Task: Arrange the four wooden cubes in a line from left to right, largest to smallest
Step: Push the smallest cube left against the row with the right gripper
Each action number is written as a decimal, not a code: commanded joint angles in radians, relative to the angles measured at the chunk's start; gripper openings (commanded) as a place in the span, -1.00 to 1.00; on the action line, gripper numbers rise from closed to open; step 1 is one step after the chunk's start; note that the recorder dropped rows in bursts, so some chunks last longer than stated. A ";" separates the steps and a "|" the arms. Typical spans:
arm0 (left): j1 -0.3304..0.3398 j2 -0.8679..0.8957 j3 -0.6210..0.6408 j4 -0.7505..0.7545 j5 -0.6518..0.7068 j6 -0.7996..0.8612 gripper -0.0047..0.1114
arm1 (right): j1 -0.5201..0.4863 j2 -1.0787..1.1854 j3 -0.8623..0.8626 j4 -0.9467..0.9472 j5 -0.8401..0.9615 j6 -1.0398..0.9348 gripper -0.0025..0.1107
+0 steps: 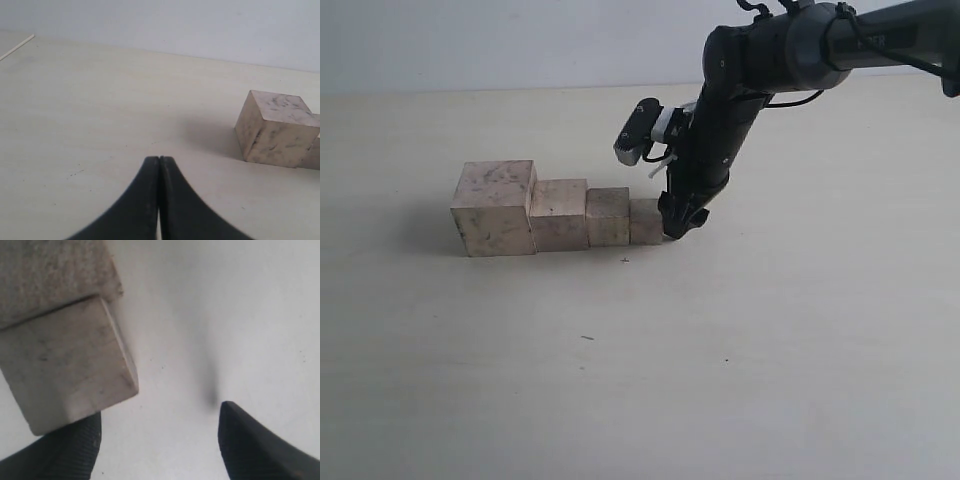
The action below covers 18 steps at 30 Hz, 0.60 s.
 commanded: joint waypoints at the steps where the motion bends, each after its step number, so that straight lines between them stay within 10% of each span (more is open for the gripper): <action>1: -0.004 -0.006 0.002 -0.006 -0.009 -0.003 -0.92 | 0.001 -0.002 -0.004 0.005 -0.028 0.000 0.13; 18: -0.004 -0.006 0.002 -0.006 -0.009 -0.003 -0.92 | 0.001 -0.028 -0.004 -0.048 0.068 0.133 0.11</action>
